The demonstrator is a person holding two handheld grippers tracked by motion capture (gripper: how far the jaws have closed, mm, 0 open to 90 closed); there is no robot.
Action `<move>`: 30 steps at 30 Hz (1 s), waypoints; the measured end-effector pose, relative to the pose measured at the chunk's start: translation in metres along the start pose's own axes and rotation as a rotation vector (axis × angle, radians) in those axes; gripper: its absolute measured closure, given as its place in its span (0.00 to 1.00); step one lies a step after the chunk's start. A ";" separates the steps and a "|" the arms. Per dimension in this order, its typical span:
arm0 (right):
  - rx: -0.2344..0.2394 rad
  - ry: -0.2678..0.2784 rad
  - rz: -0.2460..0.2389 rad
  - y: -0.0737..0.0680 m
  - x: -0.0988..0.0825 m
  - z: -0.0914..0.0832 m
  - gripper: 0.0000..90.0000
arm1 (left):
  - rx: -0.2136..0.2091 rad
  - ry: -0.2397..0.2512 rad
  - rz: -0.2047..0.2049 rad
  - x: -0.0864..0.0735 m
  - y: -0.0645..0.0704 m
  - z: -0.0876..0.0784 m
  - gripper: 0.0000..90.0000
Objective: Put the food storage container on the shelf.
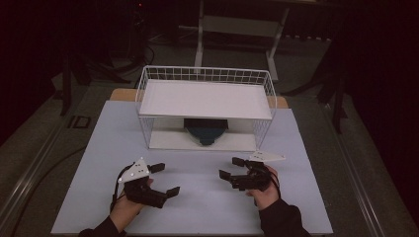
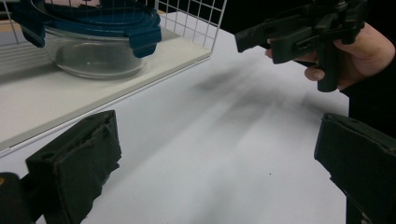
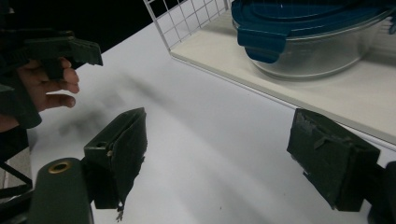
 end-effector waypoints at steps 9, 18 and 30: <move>-0.017 -0.005 0.003 0.001 -0.013 -0.018 0.22 | -0.017 0.001 -0.004 0.000 0.001 0.000 0.01; -0.042 0.006 -0.017 0.001 -0.026 -0.039 0.22 | -0.017 0.007 -0.005 0.001 0.001 -0.001 0.01; -0.068 -0.028 -0.032 0.012 -0.043 -0.044 0.22 | -0.019 0.009 0.007 0.000 0.001 0.000 0.01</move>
Point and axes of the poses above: each handheld gripper's, and its own axes: z roughly forward along the jaws, x roughly out of its top, y roughly to its right, the point moved 2 cm from there along z, roughly forward along the jaws, and after that the axes turned 1 degree about x, right-handed, at the moved point
